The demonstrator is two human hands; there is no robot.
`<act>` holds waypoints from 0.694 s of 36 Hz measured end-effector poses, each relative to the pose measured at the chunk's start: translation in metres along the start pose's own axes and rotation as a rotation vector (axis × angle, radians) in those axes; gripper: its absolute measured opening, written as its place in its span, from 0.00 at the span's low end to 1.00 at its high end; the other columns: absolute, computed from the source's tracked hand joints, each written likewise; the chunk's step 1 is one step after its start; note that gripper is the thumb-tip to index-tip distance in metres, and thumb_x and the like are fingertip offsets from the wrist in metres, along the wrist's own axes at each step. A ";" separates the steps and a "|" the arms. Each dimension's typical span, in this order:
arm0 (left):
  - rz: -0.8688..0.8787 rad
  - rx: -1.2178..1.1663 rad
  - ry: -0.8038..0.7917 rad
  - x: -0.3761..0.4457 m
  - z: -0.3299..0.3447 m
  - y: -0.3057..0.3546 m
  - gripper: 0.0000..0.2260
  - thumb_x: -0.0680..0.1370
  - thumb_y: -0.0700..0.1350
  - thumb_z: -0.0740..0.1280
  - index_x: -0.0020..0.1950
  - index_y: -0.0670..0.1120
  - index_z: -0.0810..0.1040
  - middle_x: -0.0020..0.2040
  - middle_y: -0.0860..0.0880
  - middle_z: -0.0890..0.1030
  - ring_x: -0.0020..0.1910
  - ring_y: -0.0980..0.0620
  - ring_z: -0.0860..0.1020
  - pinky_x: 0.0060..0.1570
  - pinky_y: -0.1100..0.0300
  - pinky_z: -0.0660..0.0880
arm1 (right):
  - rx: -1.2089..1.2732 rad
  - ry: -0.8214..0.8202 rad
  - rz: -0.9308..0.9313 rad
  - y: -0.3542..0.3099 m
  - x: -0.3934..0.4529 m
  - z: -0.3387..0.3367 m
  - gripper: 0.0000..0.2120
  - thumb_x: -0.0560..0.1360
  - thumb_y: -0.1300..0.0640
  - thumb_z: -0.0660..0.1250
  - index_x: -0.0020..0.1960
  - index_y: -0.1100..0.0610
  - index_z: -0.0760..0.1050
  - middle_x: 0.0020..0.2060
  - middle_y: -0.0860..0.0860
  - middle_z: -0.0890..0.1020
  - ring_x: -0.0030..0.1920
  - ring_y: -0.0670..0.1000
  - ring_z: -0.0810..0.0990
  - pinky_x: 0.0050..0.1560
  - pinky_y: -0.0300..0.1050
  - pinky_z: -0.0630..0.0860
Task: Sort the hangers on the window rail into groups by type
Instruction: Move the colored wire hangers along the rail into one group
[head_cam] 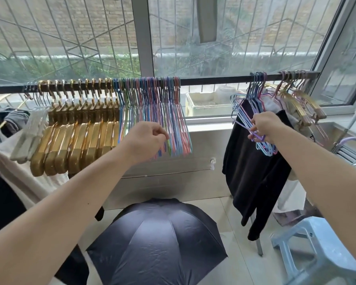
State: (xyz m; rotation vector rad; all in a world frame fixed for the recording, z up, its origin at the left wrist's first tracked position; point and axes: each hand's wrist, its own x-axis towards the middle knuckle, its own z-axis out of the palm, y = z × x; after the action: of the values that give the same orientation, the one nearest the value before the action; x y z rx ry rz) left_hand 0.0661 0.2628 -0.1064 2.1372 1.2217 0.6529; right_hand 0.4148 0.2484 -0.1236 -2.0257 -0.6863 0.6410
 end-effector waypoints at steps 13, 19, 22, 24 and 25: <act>-0.035 -0.006 -0.017 -0.007 -0.006 -0.013 0.09 0.84 0.41 0.63 0.51 0.49 0.82 0.46 0.48 0.83 0.46 0.51 0.82 0.42 0.61 0.75 | -0.591 0.289 -0.470 0.012 -0.022 0.005 0.21 0.78 0.60 0.62 0.70 0.62 0.69 0.65 0.64 0.73 0.62 0.65 0.74 0.61 0.58 0.73; -0.061 0.006 0.004 -0.001 -0.024 -0.014 0.08 0.84 0.41 0.63 0.52 0.47 0.82 0.47 0.45 0.84 0.43 0.48 0.82 0.35 0.63 0.76 | -0.522 0.014 -0.566 -0.011 -0.055 0.035 0.11 0.79 0.57 0.62 0.54 0.56 0.83 0.49 0.53 0.84 0.49 0.55 0.80 0.49 0.47 0.73; -0.060 -0.010 0.031 0.001 -0.031 -0.009 0.08 0.84 0.40 0.63 0.54 0.46 0.82 0.46 0.45 0.83 0.38 0.52 0.79 0.28 0.72 0.72 | -0.362 -0.156 -0.492 -0.019 -0.057 0.057 0.09 0.79 0.58 0.63 0.51 0.57 0.83 0.44 0.53 0.84 0.43 0.53 0.81 0.46 0.49 0.78; -0.052 -0.017 0.029 0.002 -0.033 -0.005 0.08 0.85 0.40 0.63 0.55 0.45 0.82 0.46 0.45 0.83 0.36 0.54 0.77 0.26 0.73 0.71 | -0.234 -0.257 -0.401 -0.019 -0.057 0.071 0.09 0.80 0.58 0.64 0.50 0.59 0.82 0.41 0.54 0.82 0.39 0.52 0.78 0.41 0.47 0.77; -0.052 -0.017 0.025 0.001 -0.034 -0.004 0.08 0.85 0.40 0.63 0.55 0.45 0.82 0.46 0.45 0.83 0.36 0.54 0.77 0.27 0.72 0.72 | -0.194 -0.287 -0.368 -0.020 -0.057 0.078 0.09 0.80 0.57 0.65 0.50 0.60 0.82 0.41 0.54 0.81 0.38 0.51 0.76 0.39 0.45 0.76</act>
State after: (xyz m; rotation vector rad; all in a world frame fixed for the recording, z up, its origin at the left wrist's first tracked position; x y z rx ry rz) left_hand 0.0414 0.2736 -0.0848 2.0827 1.2763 0.6670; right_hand 0.3175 0.2638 -0.1341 -1.9242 -1.2992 0.6699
